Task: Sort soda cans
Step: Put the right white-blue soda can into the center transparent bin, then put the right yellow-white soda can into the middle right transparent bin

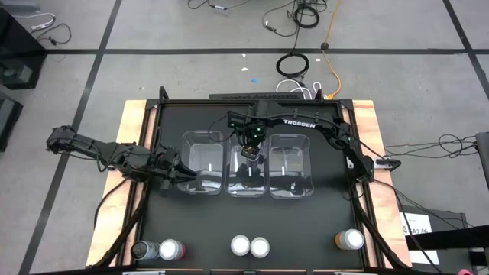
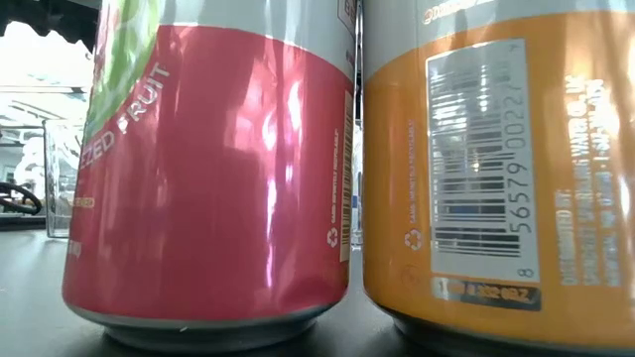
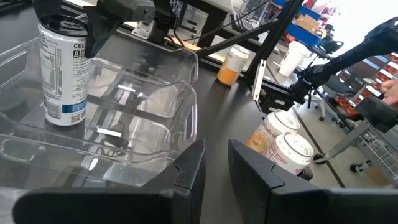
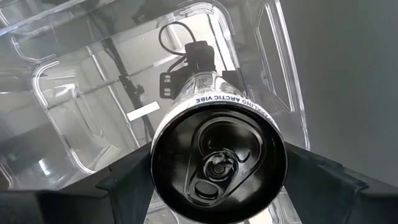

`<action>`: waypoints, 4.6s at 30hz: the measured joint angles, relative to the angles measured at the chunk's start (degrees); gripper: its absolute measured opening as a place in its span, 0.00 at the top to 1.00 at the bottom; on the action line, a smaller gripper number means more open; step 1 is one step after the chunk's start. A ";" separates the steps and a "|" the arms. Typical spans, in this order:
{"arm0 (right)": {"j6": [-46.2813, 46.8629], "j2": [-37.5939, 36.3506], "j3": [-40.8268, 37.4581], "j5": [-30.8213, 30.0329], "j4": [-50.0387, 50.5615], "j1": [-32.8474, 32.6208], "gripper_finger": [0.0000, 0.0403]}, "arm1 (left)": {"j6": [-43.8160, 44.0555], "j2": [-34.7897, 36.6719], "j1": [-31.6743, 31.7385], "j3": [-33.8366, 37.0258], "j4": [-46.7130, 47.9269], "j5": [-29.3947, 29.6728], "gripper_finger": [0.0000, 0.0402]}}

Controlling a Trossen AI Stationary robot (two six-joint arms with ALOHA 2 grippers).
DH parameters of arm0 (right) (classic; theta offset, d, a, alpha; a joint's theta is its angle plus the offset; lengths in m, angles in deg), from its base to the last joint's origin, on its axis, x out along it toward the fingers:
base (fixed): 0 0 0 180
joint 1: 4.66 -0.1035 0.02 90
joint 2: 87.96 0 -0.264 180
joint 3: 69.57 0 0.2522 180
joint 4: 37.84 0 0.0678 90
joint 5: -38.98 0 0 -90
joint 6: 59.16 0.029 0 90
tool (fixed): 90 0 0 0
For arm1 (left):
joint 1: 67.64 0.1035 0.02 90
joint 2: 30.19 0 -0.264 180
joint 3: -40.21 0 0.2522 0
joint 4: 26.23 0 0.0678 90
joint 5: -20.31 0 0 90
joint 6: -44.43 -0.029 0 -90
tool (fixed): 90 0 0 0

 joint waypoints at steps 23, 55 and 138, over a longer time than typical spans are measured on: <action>2.14 -2.81 -0.09 -3.26 1.57 0.00 0.23 | 0.14 0.01 -0.01 0.00 -0.03 0.00 0.80; 4.55 -5.82 -0.07 -3.04 3.93 -1.29 0.23 | -0.14 0.02 0.00 0.00 -0.06 0.00 0.80; 99.35 -40.78 -49.72 -1.14 -4.58 -77.26 0.02 | 0.45 0.00 0.00 0.00 -0.07 0.00 0.80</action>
